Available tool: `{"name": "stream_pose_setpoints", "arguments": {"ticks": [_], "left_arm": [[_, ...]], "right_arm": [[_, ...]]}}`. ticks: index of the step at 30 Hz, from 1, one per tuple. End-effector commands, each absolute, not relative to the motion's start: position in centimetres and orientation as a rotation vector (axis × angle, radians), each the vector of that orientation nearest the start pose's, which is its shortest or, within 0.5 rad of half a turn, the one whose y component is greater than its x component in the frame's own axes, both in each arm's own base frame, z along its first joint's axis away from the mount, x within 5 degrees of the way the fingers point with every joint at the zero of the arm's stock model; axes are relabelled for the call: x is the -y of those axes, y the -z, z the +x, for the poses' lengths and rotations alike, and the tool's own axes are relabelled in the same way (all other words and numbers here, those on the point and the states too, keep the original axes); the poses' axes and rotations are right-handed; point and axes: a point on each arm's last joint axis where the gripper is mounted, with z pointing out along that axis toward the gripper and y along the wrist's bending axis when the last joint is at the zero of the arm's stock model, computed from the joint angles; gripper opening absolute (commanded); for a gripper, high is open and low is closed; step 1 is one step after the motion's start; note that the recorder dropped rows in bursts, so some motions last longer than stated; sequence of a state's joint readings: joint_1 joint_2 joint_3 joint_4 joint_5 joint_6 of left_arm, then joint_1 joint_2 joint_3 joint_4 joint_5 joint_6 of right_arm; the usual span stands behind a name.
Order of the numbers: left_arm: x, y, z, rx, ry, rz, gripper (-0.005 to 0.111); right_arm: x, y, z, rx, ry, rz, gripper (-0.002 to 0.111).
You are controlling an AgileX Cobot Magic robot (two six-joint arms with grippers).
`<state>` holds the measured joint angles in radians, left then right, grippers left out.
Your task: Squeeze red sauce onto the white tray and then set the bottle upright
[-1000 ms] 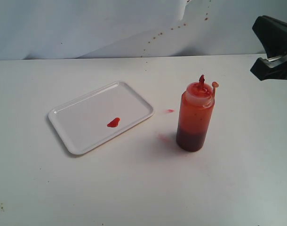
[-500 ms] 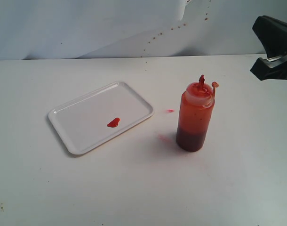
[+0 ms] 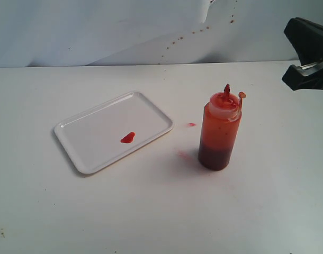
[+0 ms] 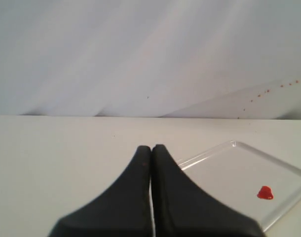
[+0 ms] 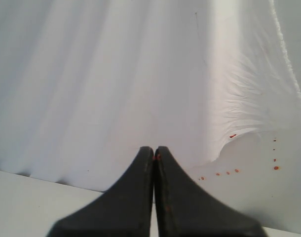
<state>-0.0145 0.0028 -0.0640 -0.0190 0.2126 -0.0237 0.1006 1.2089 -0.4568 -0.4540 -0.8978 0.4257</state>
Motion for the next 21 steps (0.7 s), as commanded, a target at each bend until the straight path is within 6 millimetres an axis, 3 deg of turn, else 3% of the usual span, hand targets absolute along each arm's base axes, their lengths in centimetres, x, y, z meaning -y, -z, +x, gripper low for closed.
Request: {"name": "stream_pose_setpoints", "arguments": {"ticks": [1,21], "left_arm": [[0.2,-19.4,5.6,-1.699,0.046,-0.014,0.0],[0.1,-18.3,5.4,-1.819,-0.028,0.065,0.0]], "right_arm": [[-5.4,-27.8,22.5,-1.386,-0.431,-0.277,0.0],[-5.4,-27.8,22.5,-1.386,-0.431,-0.277,0.0]]}}
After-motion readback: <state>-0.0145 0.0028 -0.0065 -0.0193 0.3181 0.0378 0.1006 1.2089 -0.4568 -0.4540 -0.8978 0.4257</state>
